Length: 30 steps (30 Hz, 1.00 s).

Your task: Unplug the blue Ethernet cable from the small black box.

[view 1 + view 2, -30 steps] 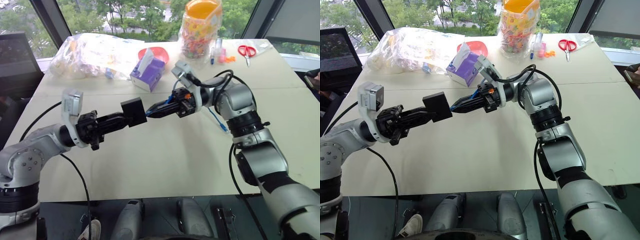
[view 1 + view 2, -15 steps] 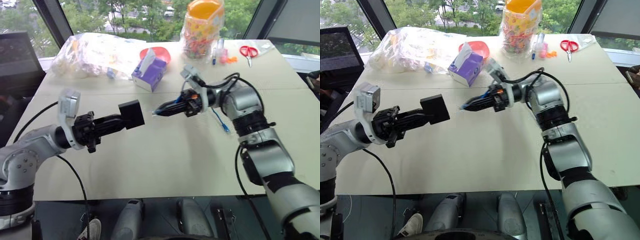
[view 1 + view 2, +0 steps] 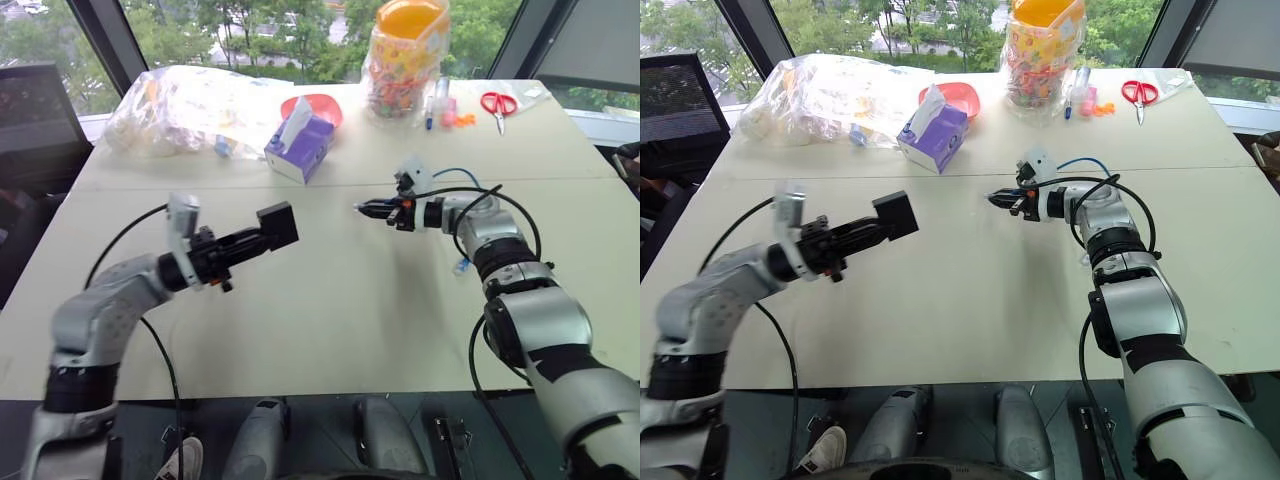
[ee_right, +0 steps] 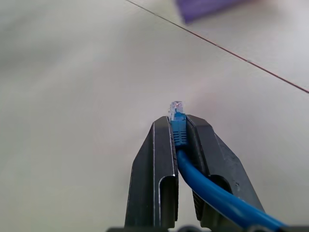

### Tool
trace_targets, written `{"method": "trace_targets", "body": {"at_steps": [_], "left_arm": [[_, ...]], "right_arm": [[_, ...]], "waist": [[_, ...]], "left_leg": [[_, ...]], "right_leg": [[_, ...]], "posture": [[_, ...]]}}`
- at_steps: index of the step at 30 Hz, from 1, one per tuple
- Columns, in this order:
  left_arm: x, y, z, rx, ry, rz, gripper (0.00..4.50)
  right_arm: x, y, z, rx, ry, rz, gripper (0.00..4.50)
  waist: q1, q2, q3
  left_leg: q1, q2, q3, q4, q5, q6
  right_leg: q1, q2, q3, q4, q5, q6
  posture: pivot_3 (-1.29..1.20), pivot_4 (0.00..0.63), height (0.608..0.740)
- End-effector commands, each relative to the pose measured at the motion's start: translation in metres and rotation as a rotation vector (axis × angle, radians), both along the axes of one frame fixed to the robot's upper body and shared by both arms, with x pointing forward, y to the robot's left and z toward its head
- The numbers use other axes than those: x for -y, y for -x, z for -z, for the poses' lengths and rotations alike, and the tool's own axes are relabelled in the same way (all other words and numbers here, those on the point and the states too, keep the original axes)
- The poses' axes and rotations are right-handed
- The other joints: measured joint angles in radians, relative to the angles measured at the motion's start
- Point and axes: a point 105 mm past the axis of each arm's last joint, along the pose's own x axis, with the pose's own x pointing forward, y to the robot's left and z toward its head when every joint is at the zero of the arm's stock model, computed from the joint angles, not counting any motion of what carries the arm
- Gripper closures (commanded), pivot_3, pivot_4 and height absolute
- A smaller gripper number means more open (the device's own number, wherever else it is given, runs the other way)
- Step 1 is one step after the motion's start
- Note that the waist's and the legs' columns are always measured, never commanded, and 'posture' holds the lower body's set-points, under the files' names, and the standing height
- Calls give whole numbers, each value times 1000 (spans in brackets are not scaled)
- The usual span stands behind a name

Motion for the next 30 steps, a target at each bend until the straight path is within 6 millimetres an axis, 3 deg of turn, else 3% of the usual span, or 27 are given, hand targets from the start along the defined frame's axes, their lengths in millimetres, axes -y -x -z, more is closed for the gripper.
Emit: {"method": "trace_targets", "body": {"at_steps": [1, 7, 13, 19, 27, 29, 30], "left_arm": [[7, -27, 2, 153, -74, -112, 4103], [25, -58, 24, 272, -170, -213, 4103], [40, -68, 49, 309, -213, -248, 4103], [51, -66, 68, 267, -189, -261, 4103], [47, -61, 79, 230, -182, -269, 4103], [47, -59, 81, 212, -170, -262, 4103], [47, -58, 81, 207, -167, -260, 3603]], "right_arm": [[26, -14, -13, 100, 11, 188, 4442], [36, -14, 1, 97, 36, 267, 4442], [37, -11, 13, 70, 41, 273, 4442], [40, -8, 19, 55, 48, 276, 4442], [39, -7, 21, 34, 25, 274, 4442], [38, -6, 21, 26, 17, 270, 3607], [38, -6, 21, 25, 16, 270, 3268]], "waist": [[-2, 0, 0], [-12, 0, 0], [-8, 0, 0], [-7, 0, 0], [-8, 1, -1], [-9, 1, -1], [-8, 1, -1]], "left_leg": [[0, 0, 0, 0, 0, 0], [0, 0, 1, -1, 0, 0], [1, 0, 1, 1, 0, 0], [2, 0, 0, 1, 0, 1], [3, 0, 0, 1, 0, 1], [3, 0, 0, 1, 0, 1], [3, 0, 0, 1, 0, 1]], "right_leg": [[0, 0, 0, 0, 0, 0], [-1, 0, 0, -1, 1, 2], [1, 0, 0, -1, 3, 5], [3, 0, 0, -1, 3, 5], [4, 0, 0, -1, 3, 5], [5, 0, 0, 0, 3, 5], [5, 0, 0, -1, 3, 5]], "posture": [[0, 150, 740], [0, 150, 740], [0, 150, 740], [0, 150, 740], [0, 150, 740], [0, 150, 740], [0, 150, 740]]}}
